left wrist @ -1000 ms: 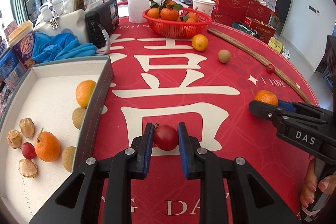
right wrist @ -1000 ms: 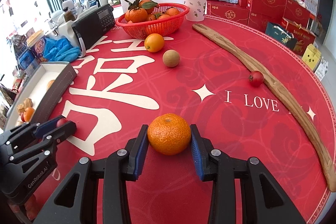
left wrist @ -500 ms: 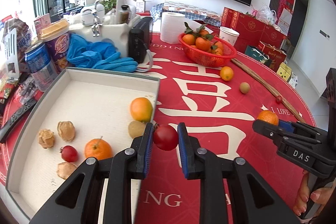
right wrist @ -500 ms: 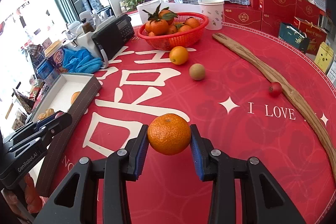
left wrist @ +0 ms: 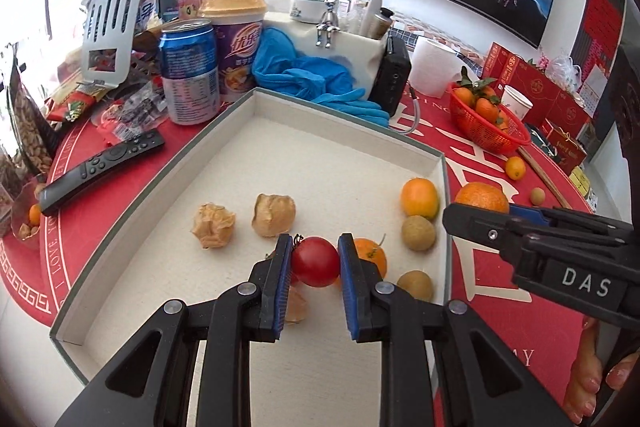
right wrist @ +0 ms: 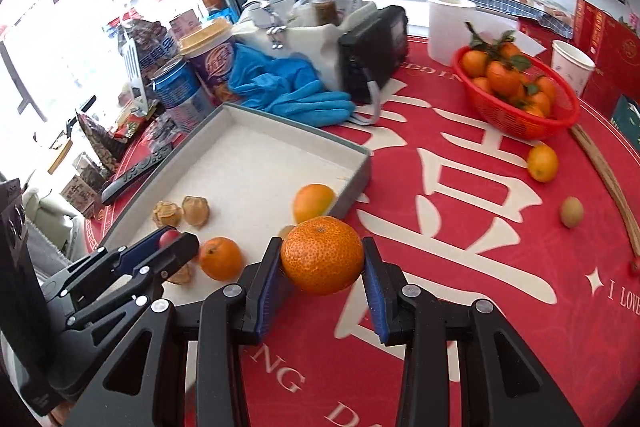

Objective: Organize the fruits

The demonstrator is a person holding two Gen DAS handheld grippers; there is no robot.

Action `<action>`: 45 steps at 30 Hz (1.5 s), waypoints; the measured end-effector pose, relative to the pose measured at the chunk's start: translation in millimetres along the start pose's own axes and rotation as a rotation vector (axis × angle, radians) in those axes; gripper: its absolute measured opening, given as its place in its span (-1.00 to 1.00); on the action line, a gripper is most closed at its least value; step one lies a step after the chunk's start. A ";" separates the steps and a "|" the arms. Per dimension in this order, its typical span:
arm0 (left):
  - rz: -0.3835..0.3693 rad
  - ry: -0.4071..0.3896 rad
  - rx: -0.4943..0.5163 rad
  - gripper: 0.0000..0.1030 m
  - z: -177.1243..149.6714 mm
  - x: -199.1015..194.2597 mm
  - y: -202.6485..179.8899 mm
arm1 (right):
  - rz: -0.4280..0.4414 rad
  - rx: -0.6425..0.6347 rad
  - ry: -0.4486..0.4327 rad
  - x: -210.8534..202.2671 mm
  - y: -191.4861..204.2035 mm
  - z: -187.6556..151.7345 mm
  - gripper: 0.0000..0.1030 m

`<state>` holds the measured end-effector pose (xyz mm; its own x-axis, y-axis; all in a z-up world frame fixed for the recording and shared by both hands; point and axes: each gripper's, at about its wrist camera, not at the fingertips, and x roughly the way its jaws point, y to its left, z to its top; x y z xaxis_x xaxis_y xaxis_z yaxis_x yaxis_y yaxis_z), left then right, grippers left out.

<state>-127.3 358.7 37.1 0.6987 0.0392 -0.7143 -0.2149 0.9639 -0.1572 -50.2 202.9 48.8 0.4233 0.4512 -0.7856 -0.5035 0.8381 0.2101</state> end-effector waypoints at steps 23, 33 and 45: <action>0.113 0.158 -0.058 0.76 -10.0 14.6 20.0 | 0.007 -0.170 0.100 28.4 55.2 23.2 0.19; 0.134 0.152 -0.037 0.80 -9.4 12.2 15.3 | -0.061 -0.186 0.066 13.2 60.7 31.0 1.00; 0.181 0.147 -0.045 0.80 -9.5 11.8 16.3 | -0.127 -0.232 0.141 14.0 59.5 15.6 1.00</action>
<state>-129.1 372.4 19.7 0.5398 0.1680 -0.8248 -0.3600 0.9318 -0.0458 -62.4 263.8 59.4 0.3931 0.2869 -0.8736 -0.6186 0.7854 -0.0205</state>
